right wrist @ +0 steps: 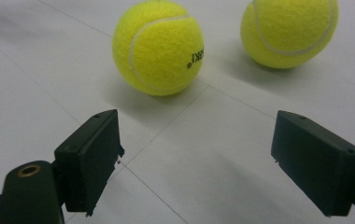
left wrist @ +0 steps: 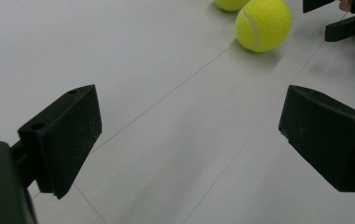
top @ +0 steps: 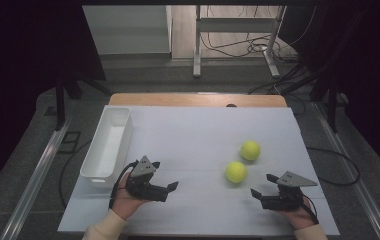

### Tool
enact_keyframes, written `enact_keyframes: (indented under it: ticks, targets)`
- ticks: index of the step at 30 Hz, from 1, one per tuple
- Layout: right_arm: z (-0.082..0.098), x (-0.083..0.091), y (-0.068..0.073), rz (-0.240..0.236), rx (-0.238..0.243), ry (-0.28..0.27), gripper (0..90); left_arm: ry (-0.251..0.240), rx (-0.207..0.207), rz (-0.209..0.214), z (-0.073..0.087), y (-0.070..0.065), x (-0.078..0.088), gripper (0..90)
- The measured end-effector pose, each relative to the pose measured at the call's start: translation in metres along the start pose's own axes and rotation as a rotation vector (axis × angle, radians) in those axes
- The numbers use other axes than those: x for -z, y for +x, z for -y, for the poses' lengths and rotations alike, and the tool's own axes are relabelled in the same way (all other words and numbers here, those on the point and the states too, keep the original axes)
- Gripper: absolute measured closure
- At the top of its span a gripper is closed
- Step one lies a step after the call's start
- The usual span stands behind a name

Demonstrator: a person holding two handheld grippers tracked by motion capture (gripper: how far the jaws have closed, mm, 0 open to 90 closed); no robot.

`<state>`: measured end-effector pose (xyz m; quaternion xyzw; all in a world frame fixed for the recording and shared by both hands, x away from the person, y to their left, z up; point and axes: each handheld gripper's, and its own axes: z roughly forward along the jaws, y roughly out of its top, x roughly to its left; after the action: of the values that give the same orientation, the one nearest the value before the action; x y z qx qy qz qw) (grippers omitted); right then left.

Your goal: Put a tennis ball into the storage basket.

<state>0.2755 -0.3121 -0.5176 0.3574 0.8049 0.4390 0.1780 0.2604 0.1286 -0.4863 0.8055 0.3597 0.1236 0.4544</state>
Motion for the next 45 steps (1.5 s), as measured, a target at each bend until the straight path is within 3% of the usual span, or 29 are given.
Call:
enact_keyframes:
  ticks: [45]
  targets:
    - [0.000,0.000,0.000,0.004,0.009,0.011,16.4,0.024,-0.023,0.081,-0.027,-0.011,-0.032,6.6]
